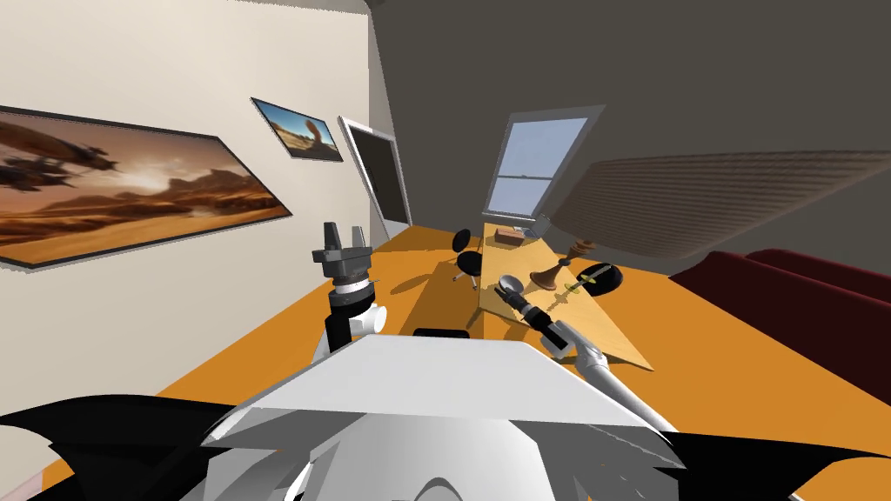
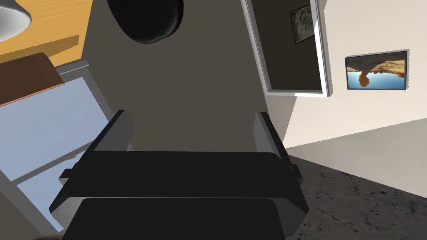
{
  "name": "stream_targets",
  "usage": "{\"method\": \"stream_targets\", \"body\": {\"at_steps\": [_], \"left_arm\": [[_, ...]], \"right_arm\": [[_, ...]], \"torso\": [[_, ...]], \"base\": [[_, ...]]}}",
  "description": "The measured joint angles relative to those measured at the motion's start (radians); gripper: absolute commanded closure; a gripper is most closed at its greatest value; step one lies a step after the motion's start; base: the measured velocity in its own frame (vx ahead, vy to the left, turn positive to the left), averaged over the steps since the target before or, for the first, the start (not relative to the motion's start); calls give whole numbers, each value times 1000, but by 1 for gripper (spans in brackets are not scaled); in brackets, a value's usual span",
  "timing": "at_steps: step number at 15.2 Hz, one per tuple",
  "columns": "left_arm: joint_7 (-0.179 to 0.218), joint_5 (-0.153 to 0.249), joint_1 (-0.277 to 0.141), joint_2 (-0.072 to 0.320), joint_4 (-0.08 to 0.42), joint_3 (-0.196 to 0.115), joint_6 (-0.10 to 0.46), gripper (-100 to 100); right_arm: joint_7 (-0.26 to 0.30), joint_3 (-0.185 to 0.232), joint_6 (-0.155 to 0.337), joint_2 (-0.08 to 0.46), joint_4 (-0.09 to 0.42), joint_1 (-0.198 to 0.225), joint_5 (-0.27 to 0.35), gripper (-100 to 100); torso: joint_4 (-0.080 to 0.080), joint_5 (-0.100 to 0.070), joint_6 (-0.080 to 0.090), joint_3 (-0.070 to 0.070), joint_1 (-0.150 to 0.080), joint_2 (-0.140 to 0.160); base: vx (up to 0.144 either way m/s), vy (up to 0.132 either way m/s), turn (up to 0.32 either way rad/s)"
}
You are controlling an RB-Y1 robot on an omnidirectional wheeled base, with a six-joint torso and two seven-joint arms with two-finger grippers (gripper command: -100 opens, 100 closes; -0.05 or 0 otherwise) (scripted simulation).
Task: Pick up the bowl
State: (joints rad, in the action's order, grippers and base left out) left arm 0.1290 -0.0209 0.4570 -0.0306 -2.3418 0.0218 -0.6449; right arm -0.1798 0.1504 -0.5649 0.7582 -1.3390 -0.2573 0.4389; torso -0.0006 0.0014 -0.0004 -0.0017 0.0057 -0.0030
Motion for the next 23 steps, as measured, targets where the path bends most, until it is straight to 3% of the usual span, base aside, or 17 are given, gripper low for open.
{"method": "stream_targets", "body": {"at_steps": [4, 10, 12, 14, 16, 20, 23], "left_arm": [[0, 0, 0, 0, 0, 0, 0, 0], [0, 0, 0, 0, 0, 0, 0, 0], [0, 0, 0, 0, 0, 0, 0, 0], [0, 0, 0, 0, 0, 0, 0, 0], [0, 0, 0, 0, 0, 0, 0, 0], [0, 0, 0, 0, 0, 0, 0, 0], [0, 0, 0, 0, 0, 0, 0, 0]], "right_arm": [[-4, 15, 1, 36, 81, 17, 45, -100], [-21, 52, -3, 96, 261, 64, 145, -100], [-22, 62, 11, 119, 288, 57, 178, -100], [-29, 73, 2, 126, 354, 81, 202, -100], [-19, 79, 10, 152, 366, 73, 218, -100], [-34, 91, 2, 171, 444, 81, 261, -100], [-49, 106, -11, 183, 539, 110, 301, -100]], "torso": [[0, -1, 0, 0, -3, 0], [0, 0, 0, -1, -1, -2], [0, 0, 0, -1, -2, -2], [0, -1, 0, -1, -3, -1], [0, -1, 1, 0, -3, 0], [0, -1, 0, 0, -3, 0], [0, -1, 0, -1, -3, -1]], "base": [[47, 47, 111], [73, 63, 152], [66, 31, 82], [61, 41, 108], [44, 28, 87], [59, 27, 96], [80, 32, 134]]}}
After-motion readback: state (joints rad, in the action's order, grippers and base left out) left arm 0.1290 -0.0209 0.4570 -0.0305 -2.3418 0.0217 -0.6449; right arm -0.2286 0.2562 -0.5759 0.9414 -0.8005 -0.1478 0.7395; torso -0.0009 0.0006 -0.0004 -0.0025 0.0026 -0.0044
